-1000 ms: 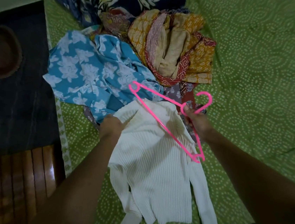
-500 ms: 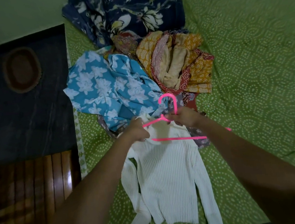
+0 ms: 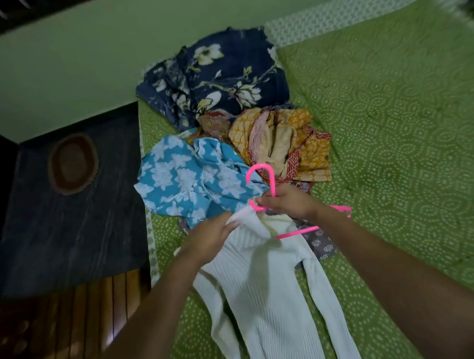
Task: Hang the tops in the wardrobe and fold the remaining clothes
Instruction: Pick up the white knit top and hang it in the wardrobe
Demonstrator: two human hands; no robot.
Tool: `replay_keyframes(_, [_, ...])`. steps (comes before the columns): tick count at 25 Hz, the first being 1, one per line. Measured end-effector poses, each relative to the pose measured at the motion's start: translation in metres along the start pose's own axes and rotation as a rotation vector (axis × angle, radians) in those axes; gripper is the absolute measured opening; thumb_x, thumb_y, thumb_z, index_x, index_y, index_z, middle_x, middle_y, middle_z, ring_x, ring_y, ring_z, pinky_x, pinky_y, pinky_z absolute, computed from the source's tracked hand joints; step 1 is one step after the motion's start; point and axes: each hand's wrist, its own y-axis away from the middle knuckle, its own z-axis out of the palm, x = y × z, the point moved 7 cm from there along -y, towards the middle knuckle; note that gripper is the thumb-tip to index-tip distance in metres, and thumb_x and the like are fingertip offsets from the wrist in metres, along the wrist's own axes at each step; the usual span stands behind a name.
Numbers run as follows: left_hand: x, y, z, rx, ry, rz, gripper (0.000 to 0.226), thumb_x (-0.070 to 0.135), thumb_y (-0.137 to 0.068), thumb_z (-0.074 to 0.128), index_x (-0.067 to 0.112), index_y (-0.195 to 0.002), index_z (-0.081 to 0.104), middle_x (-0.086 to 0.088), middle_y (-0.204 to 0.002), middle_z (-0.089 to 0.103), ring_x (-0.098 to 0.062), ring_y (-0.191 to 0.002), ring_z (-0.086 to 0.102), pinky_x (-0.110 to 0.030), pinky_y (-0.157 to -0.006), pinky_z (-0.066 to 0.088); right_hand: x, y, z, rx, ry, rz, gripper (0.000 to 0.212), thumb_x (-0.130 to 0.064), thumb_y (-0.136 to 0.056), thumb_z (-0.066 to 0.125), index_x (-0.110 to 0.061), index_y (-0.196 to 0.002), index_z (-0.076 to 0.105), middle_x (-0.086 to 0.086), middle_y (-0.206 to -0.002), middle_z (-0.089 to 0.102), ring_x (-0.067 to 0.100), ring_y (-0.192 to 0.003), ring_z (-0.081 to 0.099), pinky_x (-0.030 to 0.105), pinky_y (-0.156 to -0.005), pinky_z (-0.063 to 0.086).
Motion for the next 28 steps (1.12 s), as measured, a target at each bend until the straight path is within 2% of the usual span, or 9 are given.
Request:
replay_keyframes(5, [0.061,0.037,-0.029,0.242,0.044,0.018,0.037,0.048,-0.098,0.038,0.018,-0.116,0.049,-0.012,-0.093,0.063,-0.032,-0.090,0.059,-0.038,-0.067,0.042,-0.042,0.096,-0.019,0.758,0.423,-0.251,0.064,-0.064,-0.078,0.059,-0.015,-0.116,0.047,-0.001,-0.110,0.045,0.015,-0.101,0.038,0.034,-0.086,0.032])
replay_keyframes(8, [0.103,0.074,-0.057,0.274,0.044,0.156,0.036,0.047,-0.098,0.038,0.016,-0.111,0.051,-0.003,-0.075,0.055,-0.028,-0.075,0.055,-0.037,-0.060,0.035,-0.053,0.123,0.022,0.503,0.531,-0.238,0.073,-0.067,-0.077,0.056,-0.012,-0.125,0.050,0.004,-0.121,0.049,0.018,-0.108,0.039,0.036,-0.092,0.033])
replay_keyframes(10, [0.130,0.104,-0.078,0.292,-0.002,0.284,0.036,0.046,-0.099,0.037,0.014,-0.105,0.053,-0.002,-0.078,0.056,-0.026,-0.076,0.055,-0.039,-0.062,0.040,-0.083,0.150,0.032,0.528,0.437,-0.332,0.057,-0.052,-0.081,0.067,-0.007,-0.116,0.059,0.009,-0.117,0.058,0.023,-0.106,0.048,0.040,-0.094,0.040])
replay_keyframes(13, [0.156,0.155,-0.117,0.395,-0.087,0.360,0.040,0.047,-0.099,0.037,0.015,-0.115,0.056,-0.006,-0.095,0.063,-0.026,-0.084,0.058,-0.035,-0.060,0.039,-0.125,0.218,0.048,0.632,0.273,-0.483,0.027,-0.044,-0.082,0.070,-0.020,-0.092,0.062,-0.006,-0.077,0.057,0.006,-0.069,0.050,0.021,-0.064,0.042])
replay_keyframes(15, [0.176,0.189,-0.146,0.477,-0.076,0.453,0.034,0.041,-0.100,0.039,0.014,-0.111,0.057,-0.006,-0.095,0.063,-0.027,-0.084,0.059,-0.034,-0.060,0.039,-0.114,0.249,0.065,0.519,0.428,-0.310,0.042,-0.053,-0.082,0.065,-0.016,-0.101,0.062,-0.005,-0.076,0.059,0.010,-0.067,0.052,0.025,-0.061,0.041])
replay_keyframes(18, [0.200,0.236,-0.188,0.574,0.042,0.618,0.023,0.025,-0.099,0.047,0.009,-0.107,0.062,-0.004,-0.102,0.064,-0.020,-0.089,0.058,-0.030,-0.071,0.039,-0.052,0.299,0.052,0.388,0.949,0.150,0.049,-0.055,-0.087,0.055,-0.018,-0.117,0.062,0.006,-0.109,0.069,0.024,-0.102,0.061,0.035,-0.093,0.035])
replay_keyframes(21, [0.208,0.262,-0.197,0.564,-0.145,0.739,0.010,0.020,-0.098,0.049,0.017,-0.094,0.058,0.006,-0.088,0.055,-0.019,-0.083,0.055,-0.033,-0.066,0.038,-0.050,0.380,0.006,0.604,1.080,0.266,0.029,-0.039,-0.091,0.052,-0.026,-0.115,0.061,-0.009,-0.121,0.063,0.014,-0.110,0.058,0.041,-0.102,0.024])
replay_keyframes(24, [0.210,0.267,-0.179,0.501,-0.269,0.792,0.015,0.026,-0.098,0.048,0.030,-0.085,0.043,0.009,-0.081,0.049,-0.024,-0.081,0.056,-0.037,-0.064,0.043,-0.082,0.465,-0.038,0.776,1.113,0.343,0.016,-0.031,-0.097,0.047,-0.026,-0.101,0.062,-0.005,-0.116,0.063,0.013,-0.108,0.056,0.037,-0.102,0.029])
replay_keyframes(28, [0.264,0.269,-0.147,0.454,-0.155,0.825,0.026,0.042,-0.098,0.039,0.022,-0.089,0.053,0.000,-0.085,0.061,-0.024,-0.081,0.058,-0.038,-0.067,0.046,-0.139,0.543,-0.066,0.954,1.291,0.163,0.020,-0.028,-0.093,0.055,-0.019,-0.105,0.066,0.006,-0.108,0.060,0.025,-0.107,0.054,0.035,-0.087,0.039])
